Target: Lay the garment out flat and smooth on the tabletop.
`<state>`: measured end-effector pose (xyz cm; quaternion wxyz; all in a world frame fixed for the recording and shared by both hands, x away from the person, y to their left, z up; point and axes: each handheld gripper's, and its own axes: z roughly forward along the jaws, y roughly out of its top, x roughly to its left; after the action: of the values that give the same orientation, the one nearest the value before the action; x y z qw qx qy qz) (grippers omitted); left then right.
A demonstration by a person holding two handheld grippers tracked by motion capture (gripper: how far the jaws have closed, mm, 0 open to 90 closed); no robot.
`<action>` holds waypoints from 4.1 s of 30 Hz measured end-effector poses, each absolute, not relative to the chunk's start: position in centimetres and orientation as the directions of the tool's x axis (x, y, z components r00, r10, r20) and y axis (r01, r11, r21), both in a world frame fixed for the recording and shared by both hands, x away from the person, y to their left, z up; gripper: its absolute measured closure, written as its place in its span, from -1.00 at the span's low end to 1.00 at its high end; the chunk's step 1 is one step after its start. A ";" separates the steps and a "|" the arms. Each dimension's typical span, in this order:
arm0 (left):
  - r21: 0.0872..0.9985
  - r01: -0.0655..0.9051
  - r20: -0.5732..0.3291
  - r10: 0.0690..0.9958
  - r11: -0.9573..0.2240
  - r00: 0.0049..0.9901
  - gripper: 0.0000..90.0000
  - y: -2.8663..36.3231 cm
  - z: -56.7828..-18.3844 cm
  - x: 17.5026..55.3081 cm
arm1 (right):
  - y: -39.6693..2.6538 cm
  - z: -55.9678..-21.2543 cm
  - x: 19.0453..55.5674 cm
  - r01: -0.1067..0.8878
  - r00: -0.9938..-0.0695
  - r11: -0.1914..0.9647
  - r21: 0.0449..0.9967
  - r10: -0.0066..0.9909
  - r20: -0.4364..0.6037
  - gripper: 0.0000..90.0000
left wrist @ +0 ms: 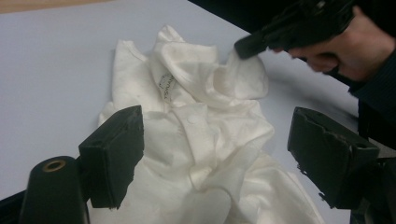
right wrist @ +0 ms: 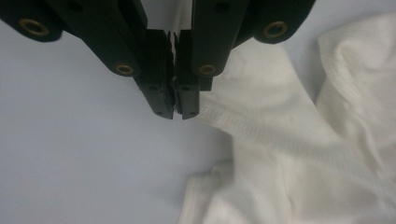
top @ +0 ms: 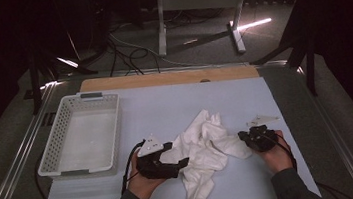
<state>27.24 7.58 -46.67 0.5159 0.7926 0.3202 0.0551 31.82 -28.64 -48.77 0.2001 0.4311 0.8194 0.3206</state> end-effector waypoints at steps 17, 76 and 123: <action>0.857 0.445 -0.236 0.569 -0.260 0.788 -0.56 7.5 -46.6 27.1 | -26.0 -46.5 24.9 0.431 -0.682 0.485 0.761 0.728 -0.077 0.88; 0.867 0.434 -0.226 0.585 -0.243 0.779 -0.58 7.5 -46.5 26.8 | -28.1 -51.0 22.9 0.647 -0.533 0.372 0.666 0.845 0.046 0.19; 0.861 0.439 -0.228 0.577 -0.257 0.784 -0.58 7.1 -46.9 26.7 | -28.2 -50.4 29.5 0.589 -0.485 0.460 0.664 0.859 -0.165 0.98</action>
<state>26.71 7.05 -46.87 0.5177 0.7900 0.3215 0.0667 29.53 -28.18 -50.39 0.2479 0.4427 0.8177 0.2718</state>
